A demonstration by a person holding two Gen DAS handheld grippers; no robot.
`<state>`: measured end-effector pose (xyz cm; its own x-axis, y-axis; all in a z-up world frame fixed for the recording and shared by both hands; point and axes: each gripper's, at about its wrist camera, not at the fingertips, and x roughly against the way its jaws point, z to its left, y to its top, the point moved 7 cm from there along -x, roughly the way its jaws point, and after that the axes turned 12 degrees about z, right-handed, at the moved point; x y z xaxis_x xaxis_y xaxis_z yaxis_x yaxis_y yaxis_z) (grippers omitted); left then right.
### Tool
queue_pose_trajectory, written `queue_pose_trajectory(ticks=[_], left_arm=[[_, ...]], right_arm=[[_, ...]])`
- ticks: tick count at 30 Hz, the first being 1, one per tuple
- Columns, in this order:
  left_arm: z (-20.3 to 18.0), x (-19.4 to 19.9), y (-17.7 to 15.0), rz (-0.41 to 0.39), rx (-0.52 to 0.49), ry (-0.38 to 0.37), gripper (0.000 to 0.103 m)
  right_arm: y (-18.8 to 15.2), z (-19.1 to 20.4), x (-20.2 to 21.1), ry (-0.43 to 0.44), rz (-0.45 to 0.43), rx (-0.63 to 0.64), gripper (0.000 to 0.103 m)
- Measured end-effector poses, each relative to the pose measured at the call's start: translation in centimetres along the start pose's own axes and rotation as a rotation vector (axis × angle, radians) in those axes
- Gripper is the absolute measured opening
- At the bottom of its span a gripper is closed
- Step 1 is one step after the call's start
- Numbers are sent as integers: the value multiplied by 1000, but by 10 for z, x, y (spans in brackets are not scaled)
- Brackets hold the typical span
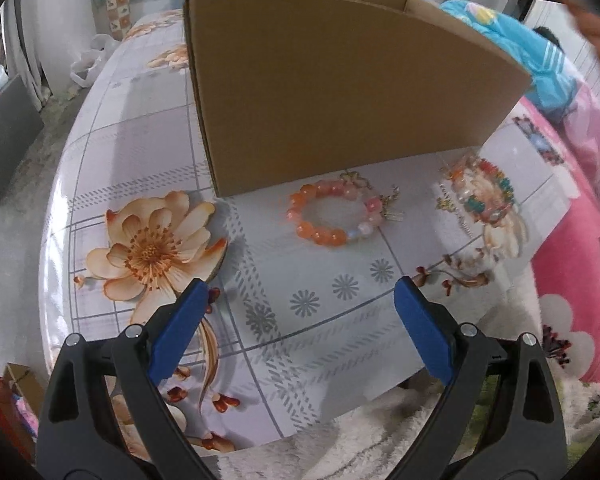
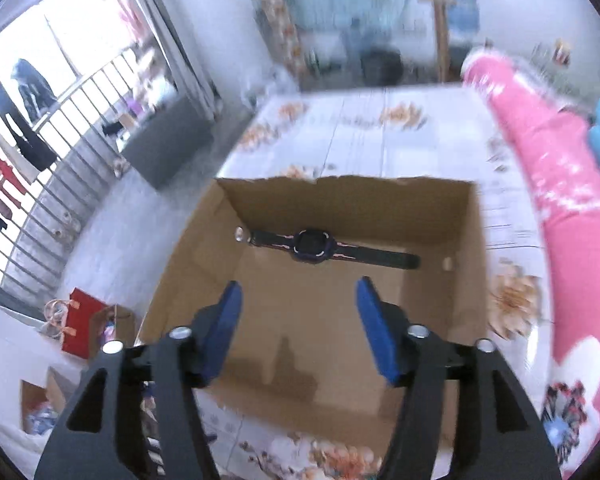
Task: Organize jewelry
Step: 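Withdraw the right gripper from the box back over the table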
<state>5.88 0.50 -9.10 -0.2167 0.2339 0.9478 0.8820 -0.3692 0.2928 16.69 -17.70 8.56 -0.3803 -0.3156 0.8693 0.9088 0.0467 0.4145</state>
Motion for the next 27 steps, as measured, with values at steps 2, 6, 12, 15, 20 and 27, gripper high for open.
queue_pose_trajectory(ticks=[2,6,12,15,20,27], left_arm=[[-2,-3,2,13,-13,44,90],[-6,-6,2,24,-27,86,91],[-5,-8,1,47,-33,118,95],[-6,-9,1,59,-35,120,95],[-8,-10,2,64,-32,126,96],[-5,-10,1,65,-28,128,96]], right_arm=[[-19,7,10,-32,-48,2,72],[-62,10,5,-131,-52,-33,77],[-114,0,-38,-337,14,-106,86],[-131,-1,-50,-333,20,-142,91],[-151,-2,-56,-318,-5,-214,97],[-166,1,-51,-383,-41,-198,97]])
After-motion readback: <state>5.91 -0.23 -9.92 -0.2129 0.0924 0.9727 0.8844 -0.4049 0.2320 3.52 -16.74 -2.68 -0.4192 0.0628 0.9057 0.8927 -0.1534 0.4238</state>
